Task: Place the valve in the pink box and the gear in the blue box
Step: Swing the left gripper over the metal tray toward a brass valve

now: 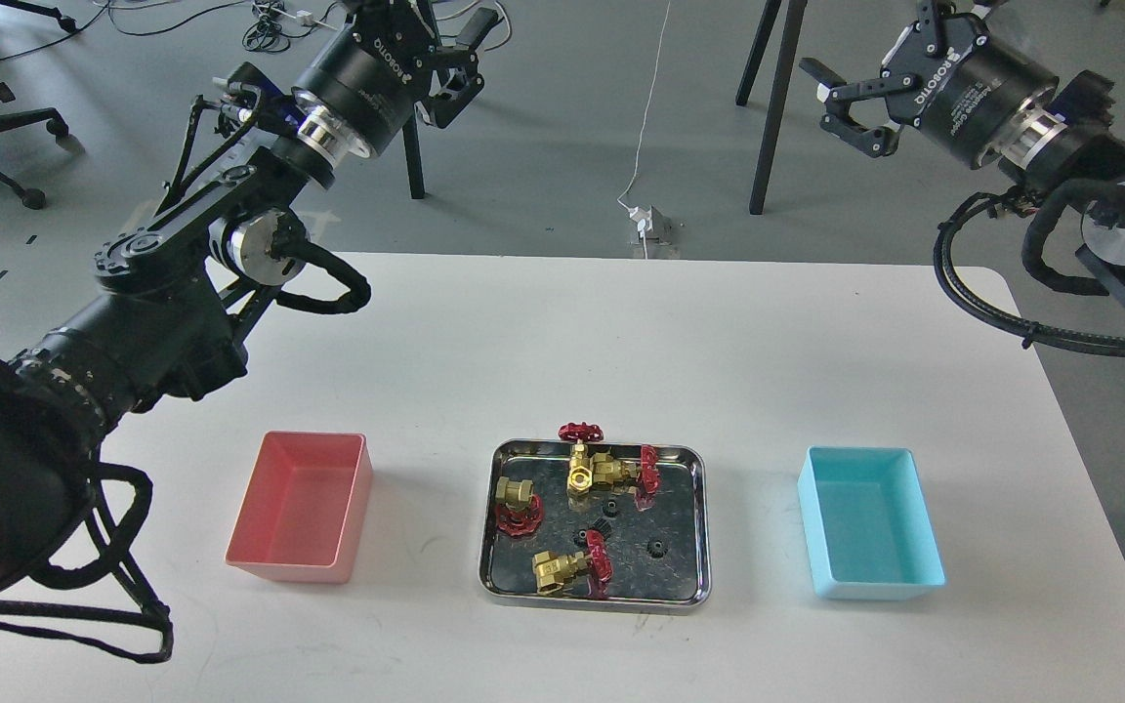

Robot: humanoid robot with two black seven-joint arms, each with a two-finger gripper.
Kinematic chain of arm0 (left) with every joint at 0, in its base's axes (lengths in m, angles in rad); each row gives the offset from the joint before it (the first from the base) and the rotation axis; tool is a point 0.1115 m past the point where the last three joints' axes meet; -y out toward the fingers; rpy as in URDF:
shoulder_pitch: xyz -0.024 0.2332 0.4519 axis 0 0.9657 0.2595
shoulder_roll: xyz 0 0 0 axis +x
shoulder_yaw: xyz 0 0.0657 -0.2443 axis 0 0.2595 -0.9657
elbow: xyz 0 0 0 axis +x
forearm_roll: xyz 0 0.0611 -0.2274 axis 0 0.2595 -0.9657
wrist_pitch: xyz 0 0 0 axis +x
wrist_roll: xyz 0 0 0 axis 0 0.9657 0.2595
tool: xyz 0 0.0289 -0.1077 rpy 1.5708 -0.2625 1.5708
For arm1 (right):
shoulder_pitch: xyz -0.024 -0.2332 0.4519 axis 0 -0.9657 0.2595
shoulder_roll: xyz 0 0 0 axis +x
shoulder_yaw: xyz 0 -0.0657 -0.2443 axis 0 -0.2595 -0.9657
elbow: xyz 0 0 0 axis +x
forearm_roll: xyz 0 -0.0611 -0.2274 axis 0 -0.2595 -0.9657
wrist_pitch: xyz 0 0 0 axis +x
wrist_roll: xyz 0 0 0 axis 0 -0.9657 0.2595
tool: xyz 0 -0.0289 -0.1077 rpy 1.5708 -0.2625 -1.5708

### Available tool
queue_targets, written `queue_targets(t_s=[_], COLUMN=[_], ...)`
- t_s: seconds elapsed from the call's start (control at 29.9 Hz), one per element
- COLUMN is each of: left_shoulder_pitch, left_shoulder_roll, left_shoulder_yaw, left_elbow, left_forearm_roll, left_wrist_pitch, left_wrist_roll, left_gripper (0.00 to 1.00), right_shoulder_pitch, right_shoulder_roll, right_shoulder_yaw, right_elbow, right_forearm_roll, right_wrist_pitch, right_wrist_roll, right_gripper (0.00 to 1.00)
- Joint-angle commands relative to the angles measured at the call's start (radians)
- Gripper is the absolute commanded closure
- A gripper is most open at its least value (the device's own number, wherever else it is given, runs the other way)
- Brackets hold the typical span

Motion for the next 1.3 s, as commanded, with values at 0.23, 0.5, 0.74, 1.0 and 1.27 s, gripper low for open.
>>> queue_targets(t_s=[0.23,0.5,0.74,1.0,1.27], left_shoulder_pitch=[0.023,0.049,-0.153,-0.705,-0.872], left_shoulder_roll=[0.008,-0.012,0.187,0.245,0.206], left_shoulder_yaw=[-0.120,-0.285,0.003,0.997,1.514], left_elbow=[0.011,-0.142,-0.406,-0.627,-0.839], left_forearm_roll=[-0.091,-0.125,0.134,0.444,0.820], left_wrist_pitch=[0.000,0.000,0.000,0.209,0.514], left_wrist_roll=[0.000,0.000,0.000,0.000,0.000], left_gripper=[0.00,0.00,0.00,0.00,0.01], right_shoulder_pitch=[-0.042,-0.043,-0.062,-0.088,0.005], right_shoulder_roll=[0.006,-0.014,-0.060,-0.067,-0.021], right_shoulder_yaw=[0.064,0.088,0.088,0.088,0.080], right_elbow=[-0.040,-0.057,-0.053,-0.053,-0.045], right_forearm_roll=[0.116,0.208,0.208,0.208,0.204], right_wrist_pitch=[0.000,0.000,0.000,0.000,-0.022], right_wrist_roll=[-0.002,-0.002,-0.006,-0.008,-0.017], right_gripper=[0.00,0.00,0.00,0.00,0.00])
